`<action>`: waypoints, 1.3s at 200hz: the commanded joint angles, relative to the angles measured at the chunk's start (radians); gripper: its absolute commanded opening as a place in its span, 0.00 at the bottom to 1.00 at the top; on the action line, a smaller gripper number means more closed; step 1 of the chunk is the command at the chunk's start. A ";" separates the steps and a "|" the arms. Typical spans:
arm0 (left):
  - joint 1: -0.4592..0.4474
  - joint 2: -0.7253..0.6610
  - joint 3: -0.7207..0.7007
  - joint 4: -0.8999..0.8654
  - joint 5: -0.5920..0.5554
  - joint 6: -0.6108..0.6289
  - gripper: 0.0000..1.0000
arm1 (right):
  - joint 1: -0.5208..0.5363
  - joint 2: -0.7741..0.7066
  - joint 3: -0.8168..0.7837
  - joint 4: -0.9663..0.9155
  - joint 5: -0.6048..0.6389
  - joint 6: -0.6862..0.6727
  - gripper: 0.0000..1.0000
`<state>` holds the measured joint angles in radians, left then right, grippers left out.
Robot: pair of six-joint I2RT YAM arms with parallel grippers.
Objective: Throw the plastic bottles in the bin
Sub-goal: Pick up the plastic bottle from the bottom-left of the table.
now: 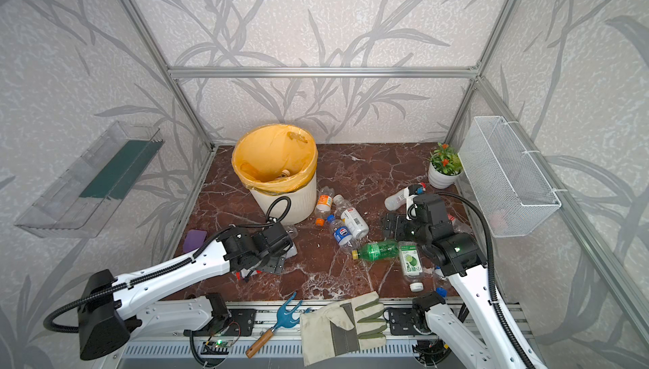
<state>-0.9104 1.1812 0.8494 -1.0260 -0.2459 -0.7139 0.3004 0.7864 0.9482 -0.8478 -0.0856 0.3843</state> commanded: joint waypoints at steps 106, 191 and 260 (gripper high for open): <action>0.198 0.173 -0.034 0.187 0.218 0.225 0.92 | -0.009 -0.032 -0.049 0.051 -0.055 0.014 0.99; 0.181 0.201 -0.074 0.269 0.339 0.198 0.78 | -0.010 -0.053 -0.055 0.050 -0.051 0.019 0.99; 0.096 0.292 -0.059 0.277 0.273 0.178 0.49 | -0.012 -0.052 -0.038 0.047 -0.048 0.011 0.99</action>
<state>-0.7795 1.4643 0.7643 -0.7483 0.0673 -0.5262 0.2939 0.7425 0.8928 -0.8089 -0.1322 0.3965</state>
